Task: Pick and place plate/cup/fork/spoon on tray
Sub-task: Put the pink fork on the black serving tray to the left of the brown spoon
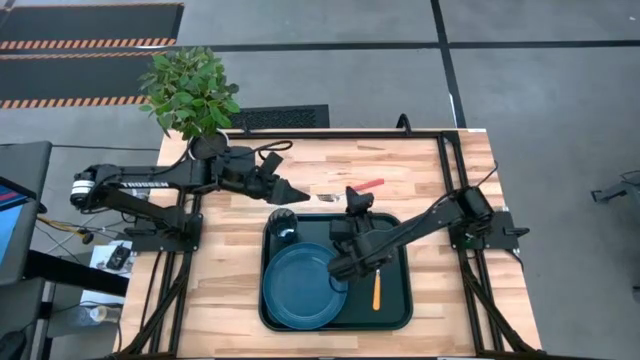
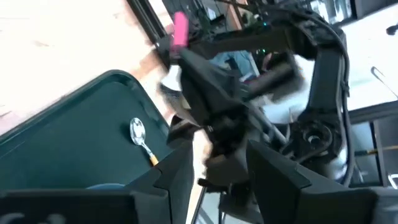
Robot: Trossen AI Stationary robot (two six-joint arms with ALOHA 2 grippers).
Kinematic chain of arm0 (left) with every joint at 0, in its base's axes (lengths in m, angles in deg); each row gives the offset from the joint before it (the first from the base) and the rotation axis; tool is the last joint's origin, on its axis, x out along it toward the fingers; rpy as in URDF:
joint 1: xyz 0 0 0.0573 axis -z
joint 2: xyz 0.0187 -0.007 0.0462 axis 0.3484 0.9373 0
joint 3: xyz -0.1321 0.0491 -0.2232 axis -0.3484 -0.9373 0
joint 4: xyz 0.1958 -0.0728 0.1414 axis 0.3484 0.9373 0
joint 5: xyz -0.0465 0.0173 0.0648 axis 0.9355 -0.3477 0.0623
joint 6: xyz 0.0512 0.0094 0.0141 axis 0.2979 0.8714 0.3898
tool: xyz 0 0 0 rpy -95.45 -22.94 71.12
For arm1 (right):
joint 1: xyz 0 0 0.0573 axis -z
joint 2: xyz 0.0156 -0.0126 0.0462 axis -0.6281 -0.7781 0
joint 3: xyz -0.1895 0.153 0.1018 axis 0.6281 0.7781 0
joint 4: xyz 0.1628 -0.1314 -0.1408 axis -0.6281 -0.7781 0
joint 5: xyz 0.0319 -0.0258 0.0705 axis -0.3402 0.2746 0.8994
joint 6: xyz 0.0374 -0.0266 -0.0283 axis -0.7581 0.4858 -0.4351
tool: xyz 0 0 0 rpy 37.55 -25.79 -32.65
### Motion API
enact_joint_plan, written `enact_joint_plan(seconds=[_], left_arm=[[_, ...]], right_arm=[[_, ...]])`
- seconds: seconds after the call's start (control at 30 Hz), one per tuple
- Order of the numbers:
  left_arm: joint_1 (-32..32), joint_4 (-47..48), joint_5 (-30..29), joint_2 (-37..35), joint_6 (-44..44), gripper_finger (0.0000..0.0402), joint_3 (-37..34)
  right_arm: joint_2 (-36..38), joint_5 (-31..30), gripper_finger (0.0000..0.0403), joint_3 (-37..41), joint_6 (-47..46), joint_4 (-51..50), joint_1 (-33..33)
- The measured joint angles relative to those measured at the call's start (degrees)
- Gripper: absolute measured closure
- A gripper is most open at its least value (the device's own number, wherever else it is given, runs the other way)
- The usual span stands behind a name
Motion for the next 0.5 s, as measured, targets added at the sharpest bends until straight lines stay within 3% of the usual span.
enact_joint_plan(seconds=[0.1,0.5], left_arm=[[0.0,0.0,-1.7,0.0,-1.3,0.0267,0.0],[-0.9,-0.8,-4.2,0.0,-8.0,0.0267,0.0]], right_arm=[[0.2,-5.2,0.0390,0.0,0.7,0.1,0.1],[0.6,-9.8,0.0389,0.0,14.0,3.9,2.5]])
